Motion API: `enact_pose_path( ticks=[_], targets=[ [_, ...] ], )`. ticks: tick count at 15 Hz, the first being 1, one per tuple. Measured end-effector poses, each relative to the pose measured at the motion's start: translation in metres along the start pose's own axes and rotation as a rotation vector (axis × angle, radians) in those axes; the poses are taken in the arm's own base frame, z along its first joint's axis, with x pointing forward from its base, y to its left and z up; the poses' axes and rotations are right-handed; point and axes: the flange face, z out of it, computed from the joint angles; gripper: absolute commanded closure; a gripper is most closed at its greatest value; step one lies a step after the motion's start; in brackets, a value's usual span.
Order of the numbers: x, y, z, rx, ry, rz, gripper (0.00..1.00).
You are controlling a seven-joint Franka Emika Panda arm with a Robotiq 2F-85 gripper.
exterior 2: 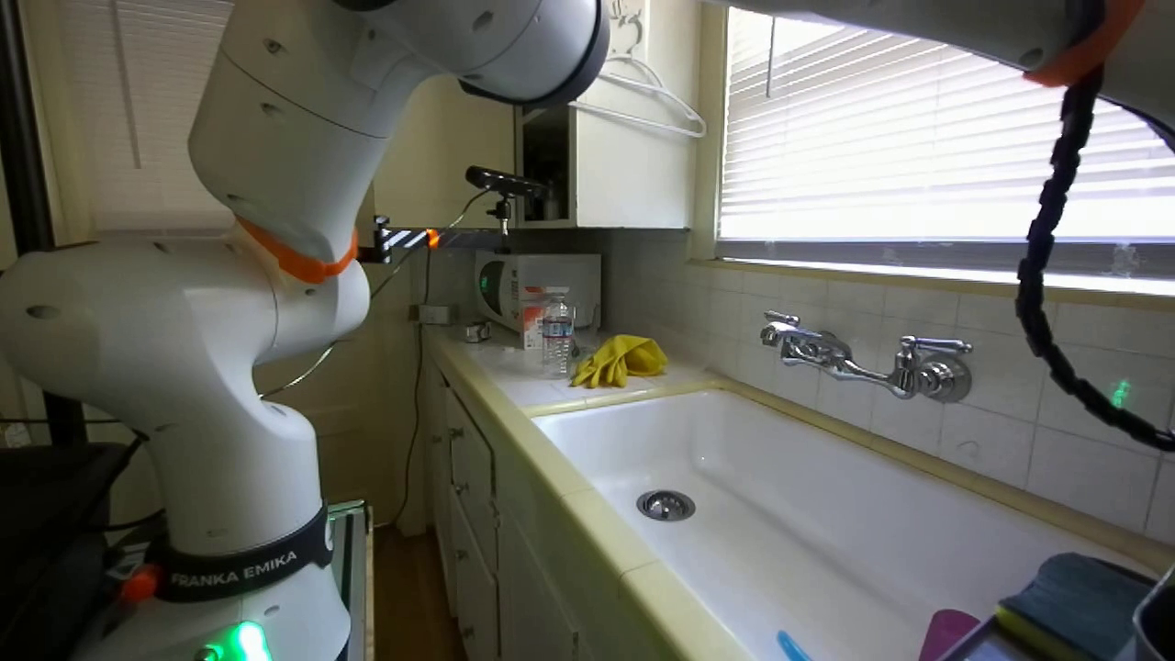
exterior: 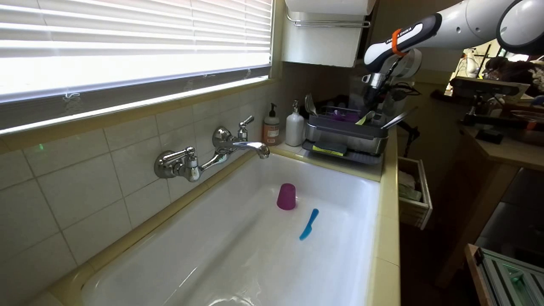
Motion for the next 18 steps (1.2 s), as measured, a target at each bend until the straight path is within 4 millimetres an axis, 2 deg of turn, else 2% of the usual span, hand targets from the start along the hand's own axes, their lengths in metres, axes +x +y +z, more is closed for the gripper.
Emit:
enact_pose_path(
  ticks=[5,10,18],
  targets=[
    [-0.008,0.010,0.007,-0.030,-0.032,0.029,0.00],
    [-0.003,0.005,0.008,-0.023,-0.028,0.005,0.00],
    [0.005,0.010,-0.009,-0.070,0.022,-0.098,0.00]
  ],
)
